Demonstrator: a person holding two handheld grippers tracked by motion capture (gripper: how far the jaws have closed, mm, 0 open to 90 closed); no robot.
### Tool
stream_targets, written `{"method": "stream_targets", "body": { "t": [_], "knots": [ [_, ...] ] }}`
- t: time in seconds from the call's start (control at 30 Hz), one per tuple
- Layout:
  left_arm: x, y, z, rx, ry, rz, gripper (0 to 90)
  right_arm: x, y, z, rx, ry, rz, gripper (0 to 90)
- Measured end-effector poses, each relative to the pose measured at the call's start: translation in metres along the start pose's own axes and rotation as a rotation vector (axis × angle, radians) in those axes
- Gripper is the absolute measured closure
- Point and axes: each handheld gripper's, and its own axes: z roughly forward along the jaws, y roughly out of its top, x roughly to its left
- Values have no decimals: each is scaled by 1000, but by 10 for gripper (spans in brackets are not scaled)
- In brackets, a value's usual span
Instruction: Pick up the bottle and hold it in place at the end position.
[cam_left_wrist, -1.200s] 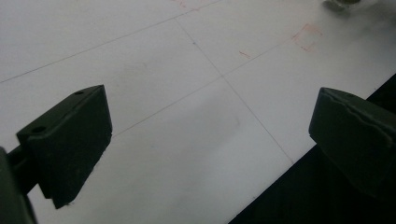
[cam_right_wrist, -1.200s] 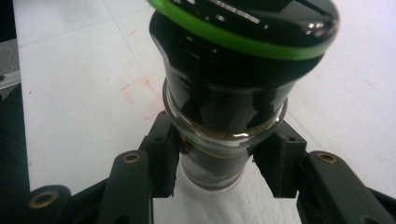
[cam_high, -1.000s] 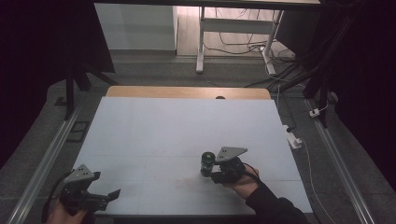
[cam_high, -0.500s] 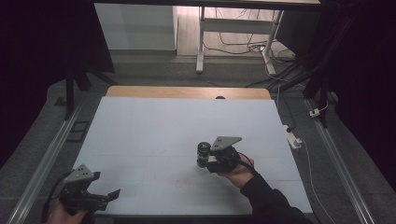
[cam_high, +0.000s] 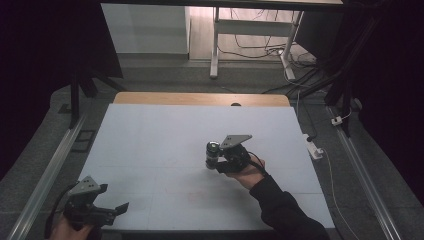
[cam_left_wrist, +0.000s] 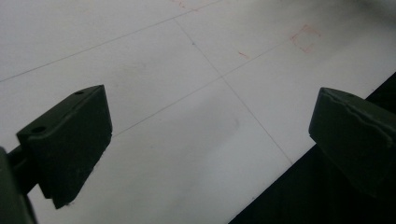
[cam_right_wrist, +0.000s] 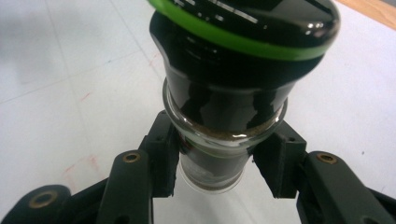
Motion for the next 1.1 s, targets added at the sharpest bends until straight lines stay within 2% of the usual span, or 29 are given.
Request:
{"method": "stream_targets", "body": {
  "t": [0.13,0.37,0.67,1.1],
  "knots": [
    [1,0,0,-1,-3,-2,5,-5,7,8,-3,-3,10,531],
    [1,0,-1,-5,-10,-7,5,-14,17,24,12,-2,-13,531],
    [2,-1,-1,-13,-14,-13,3,-22,26,44,7,10,-11,531],
    [3,-3,-4,-30,-15,-29,8,-37,28,70,22,-17,-20,531]
  ]
}}
